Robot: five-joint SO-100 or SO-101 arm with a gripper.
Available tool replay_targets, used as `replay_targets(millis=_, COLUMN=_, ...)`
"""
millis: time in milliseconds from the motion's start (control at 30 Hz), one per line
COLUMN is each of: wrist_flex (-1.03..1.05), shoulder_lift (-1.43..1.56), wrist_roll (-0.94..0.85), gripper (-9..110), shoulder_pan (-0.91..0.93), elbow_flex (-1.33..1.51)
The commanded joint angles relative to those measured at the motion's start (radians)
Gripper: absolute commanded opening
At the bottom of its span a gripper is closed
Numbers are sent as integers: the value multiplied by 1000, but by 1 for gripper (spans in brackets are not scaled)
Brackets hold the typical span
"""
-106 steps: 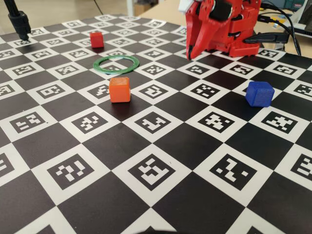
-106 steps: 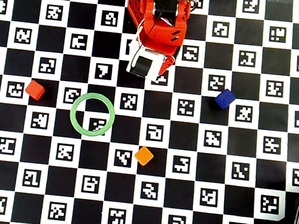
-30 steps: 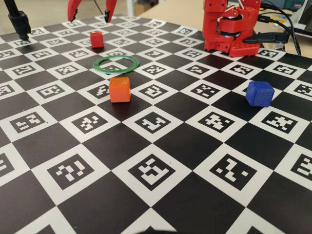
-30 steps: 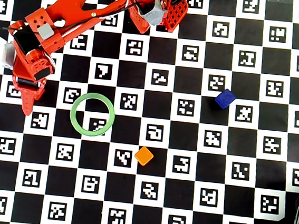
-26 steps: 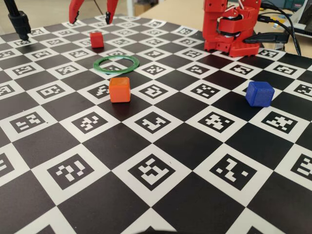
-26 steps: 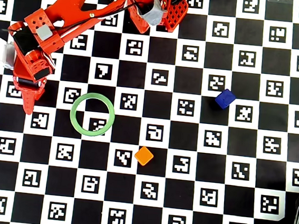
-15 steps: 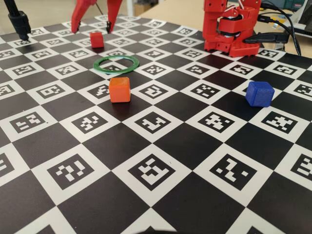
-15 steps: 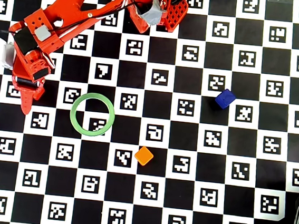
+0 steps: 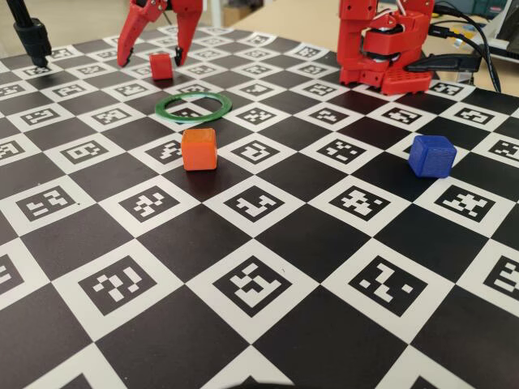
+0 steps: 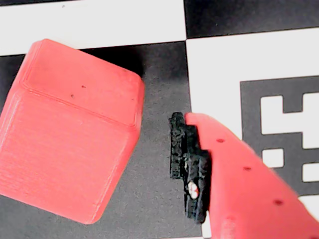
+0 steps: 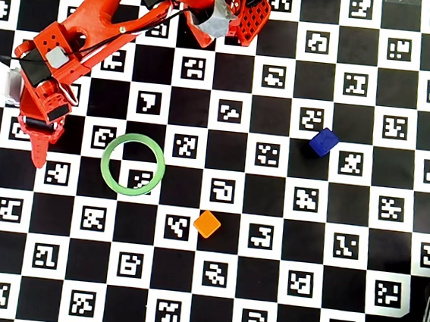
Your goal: Grab the red cube then put it in the green circle then put the blue cube on top and finally the orange cube on top
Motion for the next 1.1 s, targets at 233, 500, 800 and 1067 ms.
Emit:
replay_targets(millis=233, wrist_flex=-11, shoulder_lift=20, wrist_roll=32, gripper=51, shoulder_pan=0, elbow_flex=2)
replay_targets(millis=500, wrist_flex=-5, shoulder_lift=17, wrist_roll=123, gripper=51, shoulder_pan=-11, elbow_flex=5)
replay_targets(millis=800, wrist_flex=3, shoulder_lift=11, wrist_roll=279, gripper=51, shoulder_pan=-17, elbow_flex=-11)
replay_targets(millis=1067, wrist_flex=26, shoulder_lift=-2, wrist_roll=387, gripper=51, shoulder_pan=-35, elbow_flex=-29)
